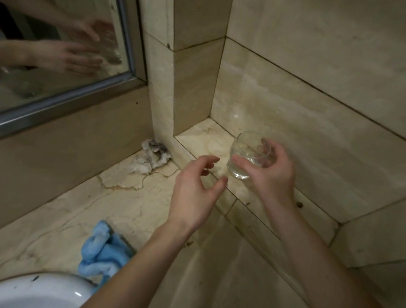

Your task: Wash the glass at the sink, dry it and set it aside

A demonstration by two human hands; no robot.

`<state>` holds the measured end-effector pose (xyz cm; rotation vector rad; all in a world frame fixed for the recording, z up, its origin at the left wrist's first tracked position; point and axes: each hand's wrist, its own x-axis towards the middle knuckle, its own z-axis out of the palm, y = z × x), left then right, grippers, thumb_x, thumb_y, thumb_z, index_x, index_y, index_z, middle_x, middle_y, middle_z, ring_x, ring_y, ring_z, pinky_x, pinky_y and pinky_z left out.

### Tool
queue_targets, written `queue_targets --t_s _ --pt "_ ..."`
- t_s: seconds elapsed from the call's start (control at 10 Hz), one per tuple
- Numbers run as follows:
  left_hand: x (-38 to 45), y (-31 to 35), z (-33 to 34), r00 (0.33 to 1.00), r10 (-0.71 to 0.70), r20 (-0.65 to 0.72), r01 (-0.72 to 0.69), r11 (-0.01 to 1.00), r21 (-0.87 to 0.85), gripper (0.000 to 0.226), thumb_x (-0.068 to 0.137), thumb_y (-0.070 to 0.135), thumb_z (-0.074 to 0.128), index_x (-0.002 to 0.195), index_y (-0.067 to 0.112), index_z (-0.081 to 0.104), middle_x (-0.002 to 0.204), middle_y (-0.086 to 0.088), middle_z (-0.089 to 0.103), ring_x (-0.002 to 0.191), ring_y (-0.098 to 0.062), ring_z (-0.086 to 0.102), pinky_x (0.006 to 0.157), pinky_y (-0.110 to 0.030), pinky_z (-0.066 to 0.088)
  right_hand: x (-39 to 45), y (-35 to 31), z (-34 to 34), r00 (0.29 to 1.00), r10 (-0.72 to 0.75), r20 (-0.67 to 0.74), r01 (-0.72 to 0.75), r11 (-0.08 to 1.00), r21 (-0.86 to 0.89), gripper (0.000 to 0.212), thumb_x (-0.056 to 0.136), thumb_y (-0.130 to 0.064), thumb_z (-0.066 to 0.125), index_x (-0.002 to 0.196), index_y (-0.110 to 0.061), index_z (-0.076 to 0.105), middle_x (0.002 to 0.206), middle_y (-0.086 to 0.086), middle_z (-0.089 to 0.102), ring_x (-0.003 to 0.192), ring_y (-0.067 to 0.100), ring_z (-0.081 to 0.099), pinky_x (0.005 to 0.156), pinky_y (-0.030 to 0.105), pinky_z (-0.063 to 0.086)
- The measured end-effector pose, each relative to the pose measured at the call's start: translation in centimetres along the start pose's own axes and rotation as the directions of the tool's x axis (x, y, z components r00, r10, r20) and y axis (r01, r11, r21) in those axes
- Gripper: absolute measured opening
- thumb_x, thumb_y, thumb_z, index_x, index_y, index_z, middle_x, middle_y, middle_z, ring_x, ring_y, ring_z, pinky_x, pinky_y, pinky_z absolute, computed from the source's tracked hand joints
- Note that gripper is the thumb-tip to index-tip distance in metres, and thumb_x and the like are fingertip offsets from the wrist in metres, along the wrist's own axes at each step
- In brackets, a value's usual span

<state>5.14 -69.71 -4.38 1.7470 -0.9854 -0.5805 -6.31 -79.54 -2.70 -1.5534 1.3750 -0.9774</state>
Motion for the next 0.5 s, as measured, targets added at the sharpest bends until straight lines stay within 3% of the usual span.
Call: queue_targets --t_s 0.2,0.3,0.4,0.5 --pt "0.37 -0.14 0.25 1.000 0.002 -0.004 -0.002 1.000 -0.001 0.038 0.087 0.029 0.073 0.123 0.027 0.064 0.114 0.010 0.066 0.105 -0.004 0.061 0.091 -0.030 0.053 0.29 0.12 0.16 1.000 -0.008 0.025 0.009 1.000 -0.012 0.079 0.058 -0.043 0.088 0.128 -0.034 0.054 0.126 -0.006 0.061 0.113 0.017 0.060 0.094 0.037 0.053" --pt "0.55 -0.11 0.47 1.000 0.003 0.000 -0.003 1.000 -0.002 0.038 0.086 0.029 0.074 0.123 0.027 0.064 0.113 0.011 0.067 0.105 -0.005 0.061 0.091 -0.031 0.053 0.29 0.06 0.10 0.999 -0.017 0.043 0.017 1.000 -0.009 0.079 0.061 -0.037 0.089 0.131 -0.030 0.053 0.127 -0.005 0.060 0.112 0.014 0.060 0.082 0.022 0.050" --pt "0.52 -0.11 0.48 1.000 0.013 -0.002 -0.013 1.000 -0.006 0.039 0.086 0.028 0.074 0.124 0.026 0.064 0.114 0.010 0.067 0.105 -0.005 0.061 0.091 -0.030 0.053 0.10 0.16 0.01 0.999 -0.031 0.033 0.031 0.999 0.009 0.089 0.061 -0.035 0.091 0.138 -0.027 0.048 0.134 -0.004 0.056 0.119 0.013 0.056 0.087 0.020 0.049" --pt "0.51 -0.05 0.38 1.000 -0.009 -0.017 0.009 1.000 -0.012 0.039 0.086 0.029 0.074 0.124 0.027 0.064 0.114 0.010 0.067 0.106 -0.006 0.061 0.091 -0.030 0.053 -0.37 -0.01 -0.11 0.995 -0.075 -0.062 0.071 0.995 -0.063 0.097 0.060 -0.039 0.090 0.143 -0.029 0.041 0.143 -0.007 0.048 0.132 0.012 0.044 0.105 0.034 0.042"
